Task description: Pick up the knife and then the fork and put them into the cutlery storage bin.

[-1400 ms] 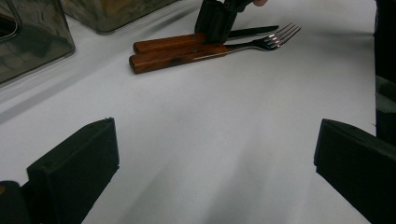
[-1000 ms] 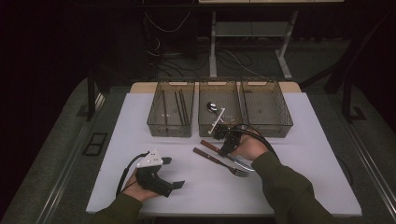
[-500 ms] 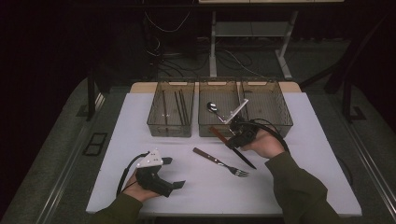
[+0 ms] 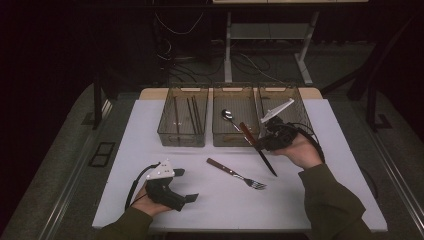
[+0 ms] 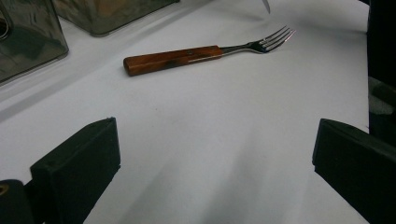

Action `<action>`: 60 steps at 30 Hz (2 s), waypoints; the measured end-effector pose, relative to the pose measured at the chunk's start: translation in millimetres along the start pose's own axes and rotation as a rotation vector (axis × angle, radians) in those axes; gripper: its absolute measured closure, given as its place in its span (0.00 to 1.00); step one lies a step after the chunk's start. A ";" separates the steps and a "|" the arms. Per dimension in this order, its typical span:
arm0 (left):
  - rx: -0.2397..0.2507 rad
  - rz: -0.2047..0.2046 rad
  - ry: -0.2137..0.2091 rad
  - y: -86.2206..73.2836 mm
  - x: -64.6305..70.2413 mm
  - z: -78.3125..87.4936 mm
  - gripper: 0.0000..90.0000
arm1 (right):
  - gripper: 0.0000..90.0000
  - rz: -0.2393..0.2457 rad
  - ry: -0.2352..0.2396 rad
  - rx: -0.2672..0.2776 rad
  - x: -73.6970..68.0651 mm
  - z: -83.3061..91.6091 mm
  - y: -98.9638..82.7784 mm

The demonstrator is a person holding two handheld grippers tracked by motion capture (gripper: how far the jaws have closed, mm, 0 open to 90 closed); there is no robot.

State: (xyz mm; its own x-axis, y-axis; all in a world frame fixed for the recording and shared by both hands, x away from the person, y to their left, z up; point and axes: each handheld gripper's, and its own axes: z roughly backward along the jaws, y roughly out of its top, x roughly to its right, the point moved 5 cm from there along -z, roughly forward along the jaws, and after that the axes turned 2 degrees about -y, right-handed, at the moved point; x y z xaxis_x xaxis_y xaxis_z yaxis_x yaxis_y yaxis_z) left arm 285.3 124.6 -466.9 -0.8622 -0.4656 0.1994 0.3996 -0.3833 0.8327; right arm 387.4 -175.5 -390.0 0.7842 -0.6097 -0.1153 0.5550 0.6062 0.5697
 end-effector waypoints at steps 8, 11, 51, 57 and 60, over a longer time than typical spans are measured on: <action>-0.002 0.000 -0.002 0.0 0.1 -0.4 0.00 | 0.86 -0.031 -0.054 0.058 20.3 38.6 6.1; -0.002 -0.001 -0.002 -0.1 -0.1 -0.5 0.00 | 0.86 -0.042 -0.081 0.073 29.4 56.0 12.5; 0.002 0.000 -0.014 0.3 1.3 -0.5 0.00 | 0.86 -0.242 -0.277 0.013 164.7 28.0 17.6; 0.000 0.000 -0.016 0.3 1.5 -0.9 0.00 | 0.86 -0.245 -0.292 0.002 164.7 22.4 21.1; 0.000 0.001 -0.016 0.3 1.6 -1.0 0.00 | 0.86 -0.255 -0.293 0.007 166.0 18.3 22.0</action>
State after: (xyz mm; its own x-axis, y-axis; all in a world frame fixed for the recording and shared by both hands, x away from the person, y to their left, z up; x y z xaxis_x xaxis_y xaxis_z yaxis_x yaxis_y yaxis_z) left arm 284.3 122.9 -466.8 -0.8669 -0.4529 0.2084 0.4003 -0.3831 0.8325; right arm 524.7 -272.7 -381.7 0.5083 -0.8610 -0.0176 0.7191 0.4131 0.5588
